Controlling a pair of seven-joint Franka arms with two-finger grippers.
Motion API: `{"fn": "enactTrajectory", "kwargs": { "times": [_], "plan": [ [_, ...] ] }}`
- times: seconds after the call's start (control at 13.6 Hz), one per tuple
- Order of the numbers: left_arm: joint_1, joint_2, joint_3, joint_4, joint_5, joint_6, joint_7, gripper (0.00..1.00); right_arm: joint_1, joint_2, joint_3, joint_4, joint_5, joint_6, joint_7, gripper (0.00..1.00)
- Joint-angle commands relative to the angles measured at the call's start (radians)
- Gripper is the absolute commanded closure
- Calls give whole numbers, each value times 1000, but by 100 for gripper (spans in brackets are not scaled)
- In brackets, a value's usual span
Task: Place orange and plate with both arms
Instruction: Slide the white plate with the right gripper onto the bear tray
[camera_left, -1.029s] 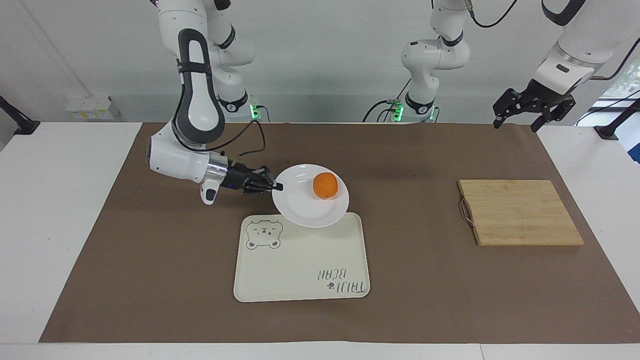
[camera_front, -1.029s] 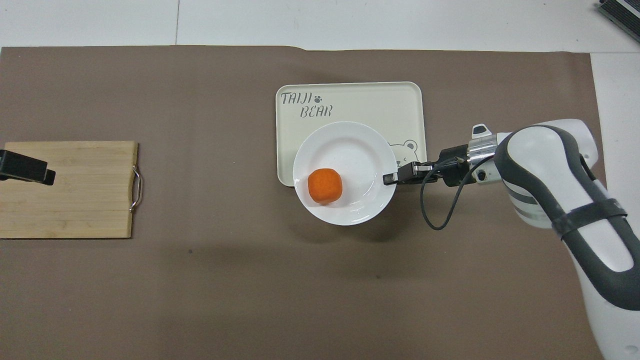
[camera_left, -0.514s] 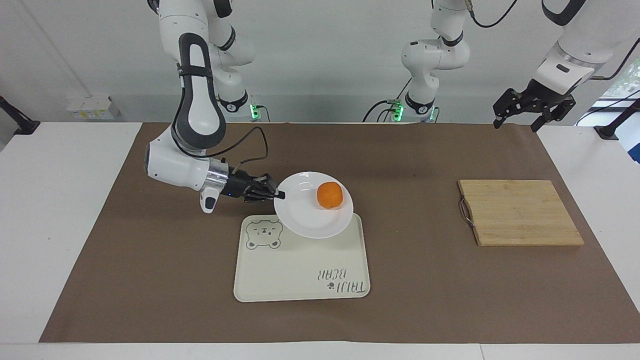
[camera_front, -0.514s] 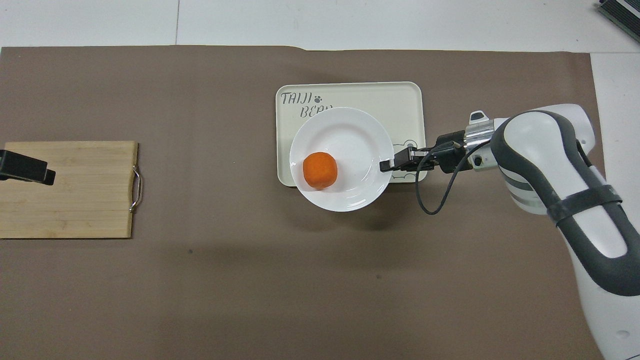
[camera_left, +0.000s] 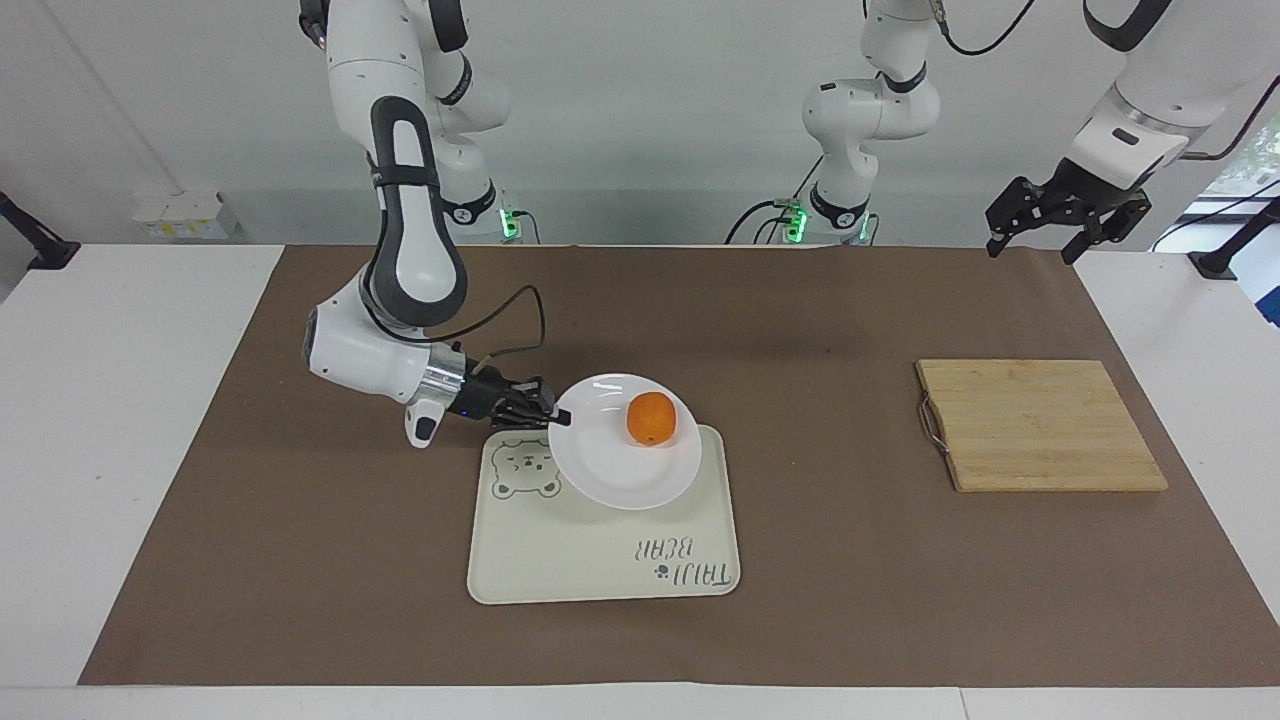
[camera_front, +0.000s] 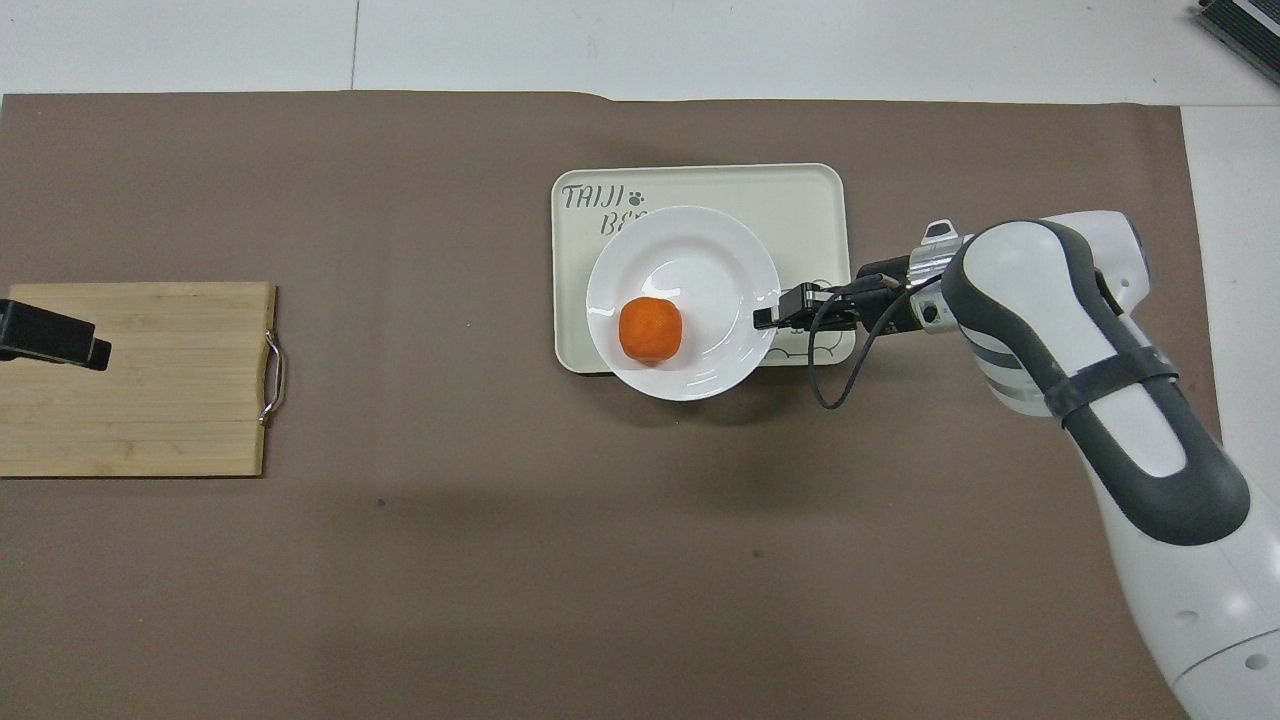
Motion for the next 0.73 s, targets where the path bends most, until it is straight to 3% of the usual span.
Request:
{"fn": "enactTrajectory", "kwargs": {
  "times": [0.0, 0.44, 0.66],
  "plan": [
    [4, -23, -2, -26, -2, 10, -4, 0, -22, 135, 10, 172, 45, -6, 9, 100],
    [4, -23, -4, -26, -2, 8, -4, 0, -36, 219, 10, 265, 90, 28, 11, 100],
    [4, -23, -4, -26, -2, 8, -4, 0, -31, 216, 9, 251, 70, 25, -6, 100]
  ]
}}
